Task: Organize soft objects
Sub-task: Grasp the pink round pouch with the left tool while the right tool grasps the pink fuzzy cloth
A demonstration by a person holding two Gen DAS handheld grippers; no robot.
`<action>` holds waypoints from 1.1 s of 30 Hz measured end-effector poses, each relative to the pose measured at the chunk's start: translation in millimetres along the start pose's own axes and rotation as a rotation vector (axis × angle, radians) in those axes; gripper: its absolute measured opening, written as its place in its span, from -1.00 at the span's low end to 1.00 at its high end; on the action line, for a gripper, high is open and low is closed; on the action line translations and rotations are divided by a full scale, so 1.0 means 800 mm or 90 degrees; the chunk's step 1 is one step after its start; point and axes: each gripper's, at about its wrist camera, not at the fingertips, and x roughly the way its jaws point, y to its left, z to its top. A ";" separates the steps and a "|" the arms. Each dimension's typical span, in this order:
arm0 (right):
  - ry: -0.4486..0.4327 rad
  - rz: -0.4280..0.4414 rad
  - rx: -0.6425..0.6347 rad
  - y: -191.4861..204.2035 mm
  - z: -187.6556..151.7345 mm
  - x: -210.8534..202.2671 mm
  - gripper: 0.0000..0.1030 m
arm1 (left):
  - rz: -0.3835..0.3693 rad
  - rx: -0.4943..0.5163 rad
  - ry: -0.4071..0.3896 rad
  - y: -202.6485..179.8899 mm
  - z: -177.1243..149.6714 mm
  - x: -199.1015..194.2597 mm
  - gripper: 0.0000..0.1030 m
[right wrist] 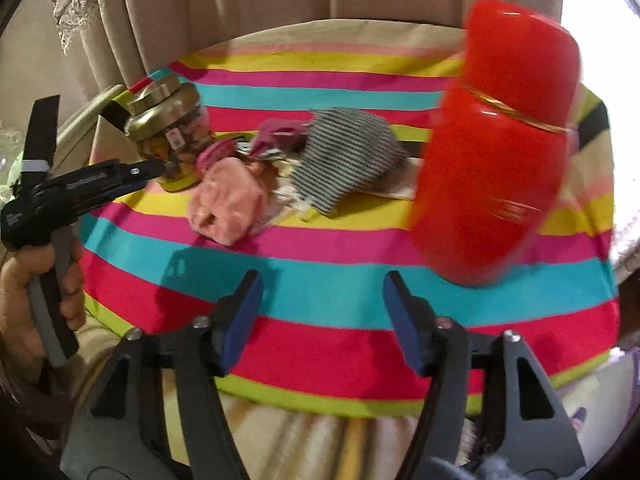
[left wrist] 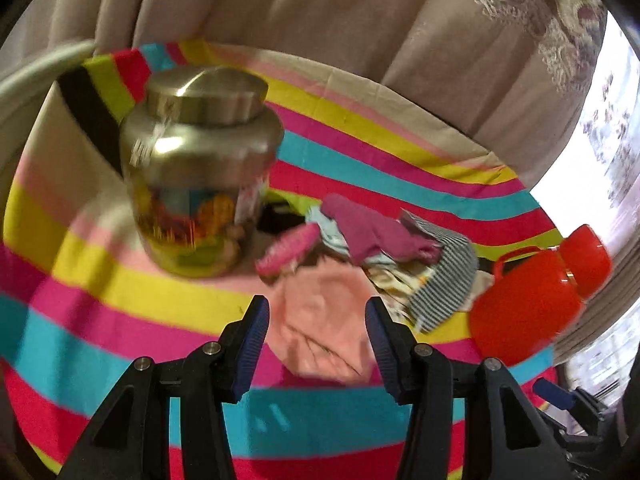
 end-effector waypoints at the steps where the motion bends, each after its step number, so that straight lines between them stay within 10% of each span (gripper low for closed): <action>1: 0.006 0.013 0.002 0.008 0.006 0.010 0.31 | 0.006 0.012 0.001 -0.001 0.005 0.005 -0.01; 19: 0.031 0.096 -0.044 0.071 0.063 0.147 0.47 | 0.095 0.121 0.076 0.002 0.045 0.128 -0.22; 33: 0.038 0.103 -0.118 0.099 0.079 0.208 0.47 | 0.101 0.121 0.035 0.008 0.028 0.082 -0.53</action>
